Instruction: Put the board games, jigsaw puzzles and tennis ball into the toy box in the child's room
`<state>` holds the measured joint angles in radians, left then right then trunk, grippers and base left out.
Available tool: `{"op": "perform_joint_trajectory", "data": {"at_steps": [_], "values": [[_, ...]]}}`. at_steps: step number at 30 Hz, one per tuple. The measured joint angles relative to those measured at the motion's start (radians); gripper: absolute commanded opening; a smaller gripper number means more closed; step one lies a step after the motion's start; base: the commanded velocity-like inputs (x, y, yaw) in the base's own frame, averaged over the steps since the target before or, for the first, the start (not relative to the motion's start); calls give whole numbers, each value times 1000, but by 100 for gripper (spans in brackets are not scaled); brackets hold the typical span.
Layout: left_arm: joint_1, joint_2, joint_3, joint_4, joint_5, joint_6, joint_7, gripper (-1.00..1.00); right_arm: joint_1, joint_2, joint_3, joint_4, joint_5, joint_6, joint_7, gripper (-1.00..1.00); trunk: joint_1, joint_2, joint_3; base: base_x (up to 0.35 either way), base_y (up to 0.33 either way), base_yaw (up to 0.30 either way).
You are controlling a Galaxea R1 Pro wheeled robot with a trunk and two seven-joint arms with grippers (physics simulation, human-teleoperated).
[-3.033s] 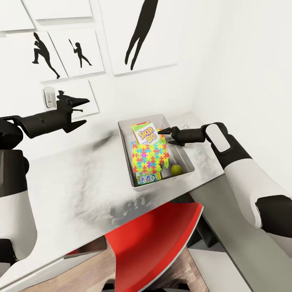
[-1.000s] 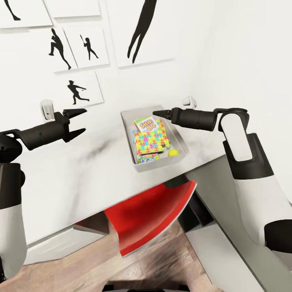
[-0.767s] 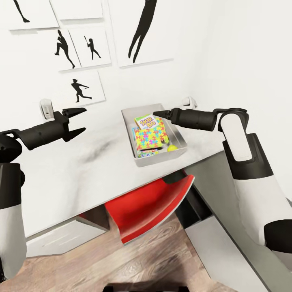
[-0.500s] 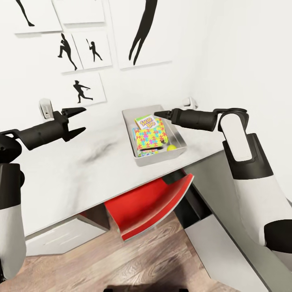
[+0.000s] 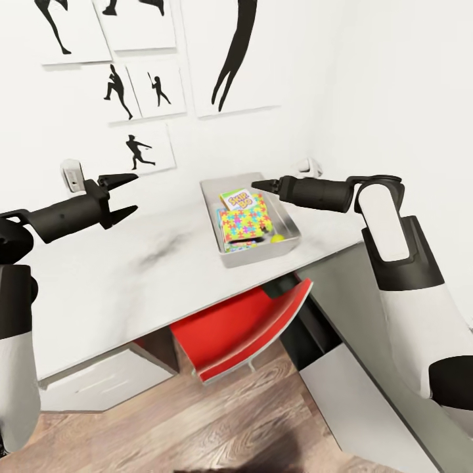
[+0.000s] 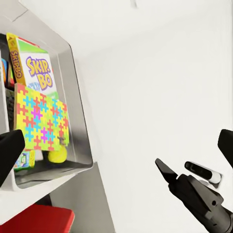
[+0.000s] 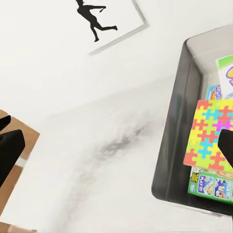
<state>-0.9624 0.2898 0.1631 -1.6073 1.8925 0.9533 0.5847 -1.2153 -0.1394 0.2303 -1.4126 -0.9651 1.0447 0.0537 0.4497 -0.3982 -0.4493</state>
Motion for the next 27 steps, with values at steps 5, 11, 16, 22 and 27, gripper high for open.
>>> {"op": "perform_joint_trajectory", "data": {"at_steps": [5, 11, 16, 22, 27], "values": [[0, 2, 0, 0, 0, 0, -1, 100, 0, -1, -2, 0, 0, 0, -1, 100, 0, 0, 8, -227, 127, 0], [0, 4, 2, 0, 0, 0, -8, 100, 0, -1, -3, 0, 0, 0, -1, 100, 0, 0, 18, -257, 172, 0], [3, 6, 10, 0, 0, 1, -15, 100, 1, -2, -4, 0, 0, 0, -1, 100, 0, 0, 26, -259, 208, 0], [14, 14, 15, 0, 0, 0, -19, 100, 2, -3, -5, 0, 2, 0, -1, 100, 0, 0, 36, -258, 226, 0], [23, 19, 18, 0, 0, 1, -25, 100, 3, -4, -11, 0, 3, 0, -2, 100, 0, 0, 44, -258, 232, 0]]}}
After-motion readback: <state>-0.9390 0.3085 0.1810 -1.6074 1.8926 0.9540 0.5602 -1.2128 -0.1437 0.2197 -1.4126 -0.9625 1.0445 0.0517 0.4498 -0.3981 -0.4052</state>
